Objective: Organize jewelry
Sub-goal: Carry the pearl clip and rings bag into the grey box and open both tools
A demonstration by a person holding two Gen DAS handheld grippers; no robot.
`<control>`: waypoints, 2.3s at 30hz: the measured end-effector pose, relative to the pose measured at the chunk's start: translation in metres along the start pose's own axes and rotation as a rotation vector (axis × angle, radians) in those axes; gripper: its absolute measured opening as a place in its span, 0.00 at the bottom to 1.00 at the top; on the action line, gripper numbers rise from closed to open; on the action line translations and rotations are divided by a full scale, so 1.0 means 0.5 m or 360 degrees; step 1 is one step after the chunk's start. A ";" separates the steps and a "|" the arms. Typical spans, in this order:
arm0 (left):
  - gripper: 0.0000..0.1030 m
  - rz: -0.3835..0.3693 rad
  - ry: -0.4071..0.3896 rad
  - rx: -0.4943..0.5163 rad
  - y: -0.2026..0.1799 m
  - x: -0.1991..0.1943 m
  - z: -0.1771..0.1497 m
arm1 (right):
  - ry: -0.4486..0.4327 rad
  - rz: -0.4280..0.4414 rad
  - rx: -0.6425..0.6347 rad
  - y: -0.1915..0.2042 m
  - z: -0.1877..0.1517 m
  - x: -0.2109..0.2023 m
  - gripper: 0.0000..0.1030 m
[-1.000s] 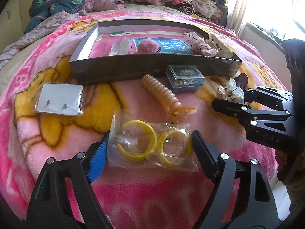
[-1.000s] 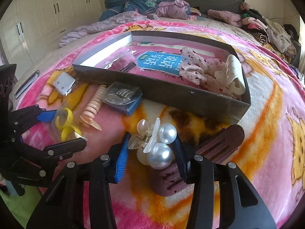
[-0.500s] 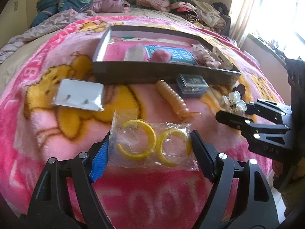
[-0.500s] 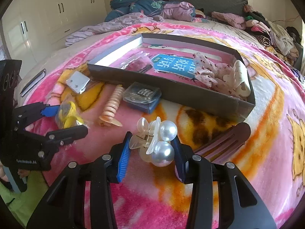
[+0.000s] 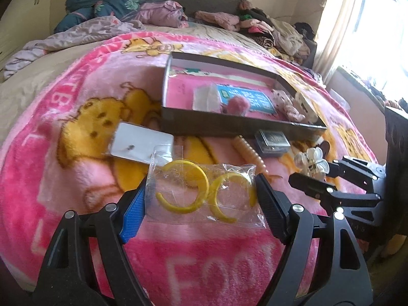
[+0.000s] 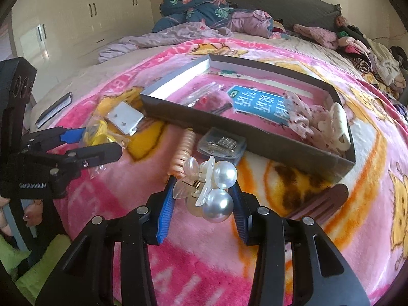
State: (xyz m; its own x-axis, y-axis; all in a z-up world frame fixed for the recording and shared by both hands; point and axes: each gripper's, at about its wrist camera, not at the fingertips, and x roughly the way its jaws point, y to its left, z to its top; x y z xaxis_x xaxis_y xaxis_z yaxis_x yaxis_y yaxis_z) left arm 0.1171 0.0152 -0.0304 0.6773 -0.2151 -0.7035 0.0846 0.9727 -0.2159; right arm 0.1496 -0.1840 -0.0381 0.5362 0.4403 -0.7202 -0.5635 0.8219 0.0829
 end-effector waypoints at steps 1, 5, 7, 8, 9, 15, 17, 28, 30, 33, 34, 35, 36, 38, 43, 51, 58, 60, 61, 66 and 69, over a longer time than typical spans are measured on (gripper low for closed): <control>0.68 0.0001 -0.0005 -0.0006 0.004 -0.002 0.002 | -0.0004 0.0001 -0.0003 0.002 0.003 0.001 0.38; 0.68 0.0007 -0.0029 -0.0046 0.023 -0.010 0.015 | -0.0017 0.0004 -0.0007 0.005 0.015 0.004 0.38; 0.68 0.0011 -0.0038 -0.0057 0.029 -0.013 0.022 | -0.0029 0.0005 -0.0008 0.005 0.023 0.005 0.38; 0.68 0.0013 -0.0044 -0.0064 0.032 -0.014 0.026 | -0.0034 0.0005 -0.0009 0.005 0.026 0.004 0.38; 0.68 0.0012 -0.0047 -0.0068 0.034 -0.014 0.030 | -0.0040 0.0006 -0.0008 0.005 0.030 0.004 0.38; 0.68 0.0025 -0.0065 -0.0069 0.041 -0.013 0.057 | -0.0081 0.0005 -0.0001 -0.003 0.056 0.005 0.38; 0.68 0.0024 -0.0073 -0.0074 0.042 -0.012 0.066 | -0.0092 0.0005 0.0000 -0.005 0.063 0.005 0.38; 0.68 0.0022 -0.0116 -0.0061 0.040 -0.002 0.125 | -0.0143 -0.0026 0.0023 -0.030 0.093 -0.001 0.38; 0.68 0.0018 -0.0120 -0.0061 0.038 0.002 0.135 | -0.0150 -0.0032 0.0035 -0.037 0.097 -0.001 0.38; 0.68 0.0014 -0.0125 -0.0055 0.036 0.009 0.151 | -0.0162 -0.0050 0.0052 -0.052 0.106 -0.001 0.38; 0.68 0.0012 -0.0126 -0.0053 0.036 0.012 0.156 | -0.0164 -0.0053 0.0057 -0.056 0.107 -0.001 0.38; 0.68 0.0011 -0.0127 -0.0053 0.035 0.016 0.161 | -0.0168 -0.0058 0.0064 -0.061 0.110 0.000 0.38; 0.68 0.0009 -0.0127 -0.0051 0.034 0.018 0.164 | -0.0172 -0.0067 0.0067 -0.066 0.112 0.000 0.38; 0.68 0.0009 -0.0128 -0.0045 0.031 0.025 0.172 | -0.0177 -0.0079 0.0081 -0.076 0.116 0.002 0.38; 0.68 0.0004 -0.0120 -0.0038 0.027 0.045 0.188 | -0.0186 -0.0113 0.0111 -0.104 0.128 0.011 0.38; 0.68 -0.0003 -0.0085 -0.0037 0.021 0.086 0.208 | -0.0188 -0.0163 0.0150 -0.142 0.137 0.027 0.38; 0.68 -0.0014 -0.0057 -0.0023 0.011 0.121 0.223 | -0.0193 -0.0196 0.0179 -0.172 0.153 0.045 0.38; 0.68 -0.0014 -0.0050 -0.0012 0.007 0.130 0.226 | -0.0193 -0.0200 0.0187 -0.179 0.157 0.050 0.38; 0.68 -0.0012 -0.0046 -0.0005 0.005 0.135 0.227 | -0.0192 -0.0202 0.0189 -0.180 0.159 0.053 0.38; 0.68 -0.0012 -0.0028 0.0012 -0.001 0.155 0.233 | -0.0174 -0.0204 0.0194 -0.190 0.165 0.068 0.38; 0.68 -0.0008 -0.0020 0.0015 -0.001 0.165 0.236 | -0.0155 -0.0195 0.0190 -0.190 0.164 0.079 0.38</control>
State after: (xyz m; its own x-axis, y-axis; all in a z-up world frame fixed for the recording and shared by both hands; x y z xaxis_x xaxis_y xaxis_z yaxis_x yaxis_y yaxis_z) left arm 0.2592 0.0070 -0.0084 0.6861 -0.2190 -0.6938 0.0949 0.9724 -0.2131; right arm 0.2759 -0.2152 -0.0181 0.6581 0.3623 -0.6601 -0.4148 0.9061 0.0837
